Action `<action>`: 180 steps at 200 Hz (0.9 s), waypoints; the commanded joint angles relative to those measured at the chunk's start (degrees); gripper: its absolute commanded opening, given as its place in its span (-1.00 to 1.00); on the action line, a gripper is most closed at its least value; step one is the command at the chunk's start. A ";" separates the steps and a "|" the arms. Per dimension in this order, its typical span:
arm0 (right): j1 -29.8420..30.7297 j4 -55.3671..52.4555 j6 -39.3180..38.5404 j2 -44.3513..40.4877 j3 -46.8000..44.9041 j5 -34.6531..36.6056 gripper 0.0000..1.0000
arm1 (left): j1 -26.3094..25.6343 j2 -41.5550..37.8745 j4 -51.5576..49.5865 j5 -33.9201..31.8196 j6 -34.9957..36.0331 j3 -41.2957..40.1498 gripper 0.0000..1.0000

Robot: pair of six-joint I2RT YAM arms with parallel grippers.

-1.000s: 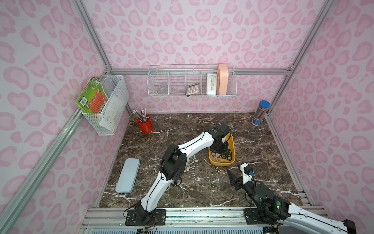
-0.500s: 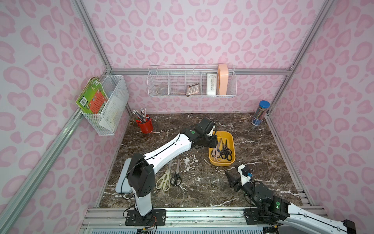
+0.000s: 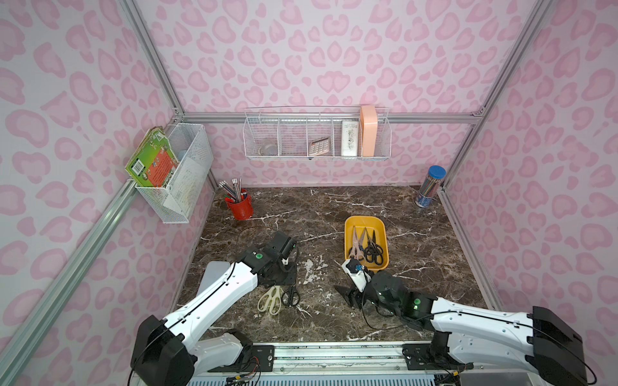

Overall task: Put the scissors into the storage box
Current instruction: Pick up the scissors from the center of the board.

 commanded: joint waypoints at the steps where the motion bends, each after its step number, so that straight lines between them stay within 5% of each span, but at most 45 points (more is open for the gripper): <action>1: -1.02 -5.03 2.90 5.25 6.24 -6.40 0.45 | -0.03 -1.99 -2.74 3.34 -4.00 -3.88 -0.18; 106: -5.02 -3.23 -0.68 4.54 5.26 -10.59 0.44 | -1.46 5.99 0.64 2.74 -1.24 -3.82 -0.12; 180: -4.95 -0.44 0.56 0.26 1.49 -6.91 0.43 | -1.55 14.08 4.21 2.72 0.95 -2.64 -0.19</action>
